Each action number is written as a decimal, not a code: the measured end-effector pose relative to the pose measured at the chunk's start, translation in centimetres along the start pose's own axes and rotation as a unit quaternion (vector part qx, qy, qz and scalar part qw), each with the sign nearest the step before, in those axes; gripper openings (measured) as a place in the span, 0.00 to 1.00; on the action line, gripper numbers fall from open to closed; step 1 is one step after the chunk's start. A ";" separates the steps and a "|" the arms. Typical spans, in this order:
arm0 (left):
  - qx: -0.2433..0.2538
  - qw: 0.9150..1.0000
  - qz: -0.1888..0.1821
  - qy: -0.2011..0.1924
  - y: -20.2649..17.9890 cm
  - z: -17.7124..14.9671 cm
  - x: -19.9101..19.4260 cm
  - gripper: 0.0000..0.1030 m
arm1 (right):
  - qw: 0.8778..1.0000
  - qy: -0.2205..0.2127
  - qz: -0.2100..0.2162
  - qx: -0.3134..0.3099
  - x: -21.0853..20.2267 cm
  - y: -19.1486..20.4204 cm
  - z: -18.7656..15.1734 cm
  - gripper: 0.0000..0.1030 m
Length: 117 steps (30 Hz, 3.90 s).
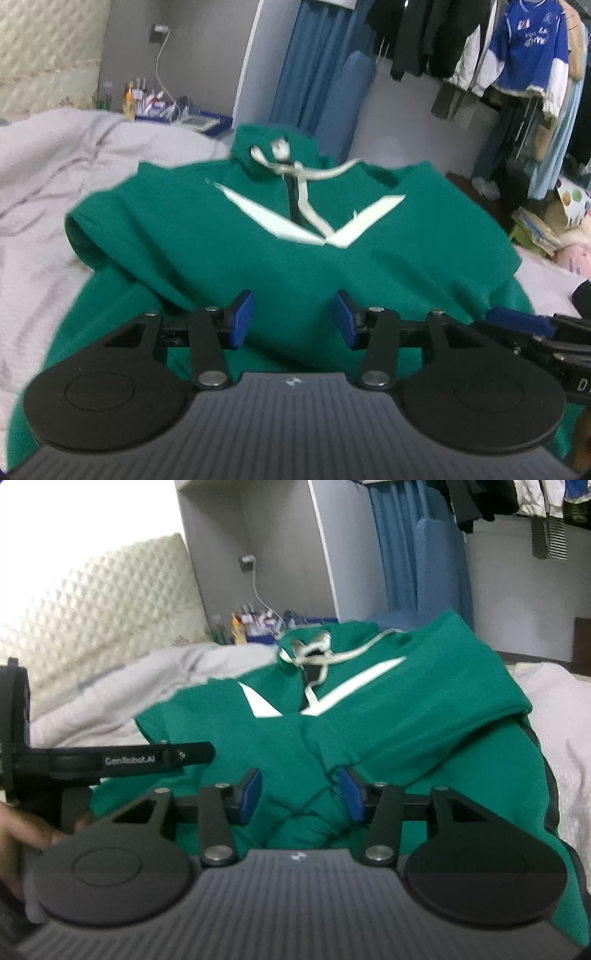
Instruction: Fold large clothes
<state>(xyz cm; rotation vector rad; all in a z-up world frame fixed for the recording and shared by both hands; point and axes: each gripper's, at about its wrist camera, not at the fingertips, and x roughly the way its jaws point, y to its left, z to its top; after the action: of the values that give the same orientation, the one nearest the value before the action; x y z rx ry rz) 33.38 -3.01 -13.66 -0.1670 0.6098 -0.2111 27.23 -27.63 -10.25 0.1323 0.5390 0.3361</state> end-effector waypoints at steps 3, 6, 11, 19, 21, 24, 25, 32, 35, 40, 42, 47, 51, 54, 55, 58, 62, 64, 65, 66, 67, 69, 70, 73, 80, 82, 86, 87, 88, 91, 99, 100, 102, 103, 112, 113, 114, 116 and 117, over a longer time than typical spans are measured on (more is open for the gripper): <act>-0.006 1.000 0.006 0.028 0.2 -0.6 2.0 0.52 | 1.000 0.010 -0.010 -0.011 1.0 0.1 -0.2 0.48; -0.032 0.998 0.015 0.060 0.9 -1.5 4.2 0.52 | 0.999 0.027 -0.017 -0.018 1.9 0.2 -0.6 0.48; -0.020 0.997 0.022 0.071 1.0 -2.2 5.3 0.53 | 0.998 0.040 -0.027 -0.029 2.6 0.3 -1.0 0.48; -0.054 0.996 0.008 0.064 1.5 -1.2 1.3 0.59 | 0.998 0.035 -0.040 -0.038 2.4 0.9 -1.0 0.48; -0.052 0.997 0.011 0.053 1.4 -1.1 -0.9 0.61 | 0.998 0.034 -0.043 -0.038 2.0 1.2 -0.8 0.48; -0.045 0.998 0.022 0.033 1.0 -0.9 -4.3 0.64 | 0.999 0.028 -0.031 -0.018 0.5 1.3 -0.3 0.48; -0.043 0.998 0.027 0.025 0.9 -1.0 -5.5 0.64 | 0.999 0.025 -0.025 -0.009 -0.1 1.3 -0.2 0.49; -0.028 0.999 0.030 -0.012 0.0 -0.5 -11.0 0.67 | 0.999 -0.025 0.008 0.040 -5.5 0.7 1.7 0.50; -0.022 0.999 0.021 -0.008 0.0 1.6 -10.6 0.69 | 0.998 -0.030 0.028 0.053 -6.0 0.1 3.7 0.50; -0.028 1.000 -0.009 -0.004 2.2 7.1 -6.3 0.72 | 0.996 -0.021 0.038 0.081 -2.5 -2.2 9.0 0.56; -0.037 0.999 -0.014 -0.004 3.6 9.5 -3.3 0.73 | 0.996 -0.014 0.040 0.077 0.8 -3.5 11.6 0.69; -0.079 0.996 -0.047 -0.006 7.8 15.5 7.9 0.73 | 0.994 -0.002 0.046 0.098 11.7 -7.8 17.0 0.80; -0.115 0.990 -0.079 -0.006 10.4 19.0 17.4 0.73 | 0.992 0.003 0.044 0.117 21.9 -11.3 19.9 0.80; -0.139 0.987 -0.079 -0.011 11.8 21.2 23.8 0.77 | 0.989 0.006 0.035 0.140 29.0 -13.4 21.3 0.80; -0.147 0.986 -0.076 -0.018 12.3 21.8 25.7 0.77 | 0.988 0.004 0.033 0.152 30.7 -14.1 21.5 0.80; -0.189 0.978 -0.091 -0.025 13.7 23.1 30.6 0.78 | 0.984 0.014 0.014 0.180 35.7 -15.8 21.6 0.80; -0.221 0.970 -0.100 -0.020 14.5 23.8 35.3 0.78 | 0.978 0.026 0.022 0.204 40.1 -17.1 21.3 0.80; -0.205 0.976 -0.073 -0.016 13.8 24.5 37.0 0.77 | 0.976 0.041 0.020 0.215 41.8 -17.7 21.6 0.80; -0.206 0.975 -0.076 -0.011 13.5 24.7 37.8 0.77 | 0.973 0.044 0.016 0.224 42.4 -17.9 21.7 0.81; -0.207 0.975 -0.077 -0.003 13.2 24.9 38.5 0.77 | 0.971 0.057 0.012 0.234 43.1 -18.1 21.6 0.81; -0.198 0.979 -0.054 0.009 12.6 25.3 39.2 0.70 | 0.969 0.066 0.008 0.240 43.5 -18.2 21.7 0.71; -0.154 0.987 -0.026 0.030 11.3 26.1 40.2 0.45 | 0.972 0.062 0.011 0.228 43.2 -17.6 22.0 0.49; -0.135 0.990 -0.022 0.037 10.7 26.4 40.3 0.24 | 0.975 0.059 0.009 0.212 42.8 -17.2 22.3 0.33; -0.116 0.993 -0.031 0.025 10.3 27.4 39.0 0.10 | 0.987 0.036 0.007 0.160 40.6 -16.2 23.3 0.24; -0.095 0.992 -0.075 -0.039 10.6 29.4 28.6 0.09 | 0.990 -0.037 0.057 0.121 30.9 -14.3 25.9 0.22; -0.076 0.991 -0.089 -0.062 10.2 29.6 24.2 0.09 | 0.989 -0.063 0.079 0.108 26.9 -13.3 26.1 0.22; -0.058 0.988 -0.106 -0.102 9.4 28.4 15.2 0.09 | 0.985 -0.115 0.103 0.075 18.4 -11.2 25.6 0.22; -0.058 0.987 -0.108 -0.108 9.2 27.9 13.3 0.09 | 0.984 -0.124 0.105 0.067 16.1 -10.6 25.2 0.22; -0.060 0.985 -0.111 -0.115 9.0 27.2 11.1 0.09 | 0.984 -0.132 0.105 0.058 14.3 -10.0 24.8 0.22; -0.061 0.983 -0.114 -0.129 8.0 24.0 5.0 0.09 | 0.982 -0.155 0.103 0.022 8.8 -8.3 22.7 0.22; -0.074 0.984 -0.113 -0.113 5.9 10.2 -6.2 0.09 | 0.988 -0.135 0.080 0.002 0.1 -4.6 12.7 0.22; -0.072 0.986 -0.106 -0.103 5.7 8.0 -6.6 0.10 | 0.990 -0.120 0.078 0.009 0.1 -4.5 11.5 0.22; -0.070 0.990 -0.092 -0.077 5.4 4.6 -6.6 0.10 | 0.994 -0.083 0.069 0.019 0.2 -4.4 8.9 0.23; -0.071 0.992 -0.087 -0.062 5.4 2.9 -6.4 0.10 | 0.995 -0.066 0.064 0.020 0.4 -4.4 7.8 0.23; -0.088 0.993 -0.076 -0.012 6.0 -3.6 -4.8 0.13 | 0.998 0.011 0.045 0.051 1.2 -4.0 5.0 0.35; -0.087 0.993 -0.084 -0.015 6.2 -3.5 -5.0 0.19 | 0.997 0.009 0.049 0.053 1.2 -3.9 5.1 0.42; -0.089 0.992 -0.090 -0.017 6.5 -3.2 -4.9 0.23 | 0.997 0.004 0.054 0.054 0.8 -3.9 4.9 0.48; -0.100 0.990 -0.100 -0.023 7.2 -2.8 -5.1 0.49 | 0.996 -0.011 0.067 0.061 0.9 -4.1 4.8 0.62; -0.108 0.988 -0.101 -0.034 7.4 -2.8 -5.3 0.53 | 0.995 -0.018 0.072 0.063 0.9 -3.9 4.9 0.62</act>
<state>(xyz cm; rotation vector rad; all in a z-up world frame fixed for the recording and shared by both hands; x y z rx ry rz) 28.62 5.21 -14.64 -0.4439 0.5477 -0.3341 31.61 -31.16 -7.38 0.3004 0.5163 0.4398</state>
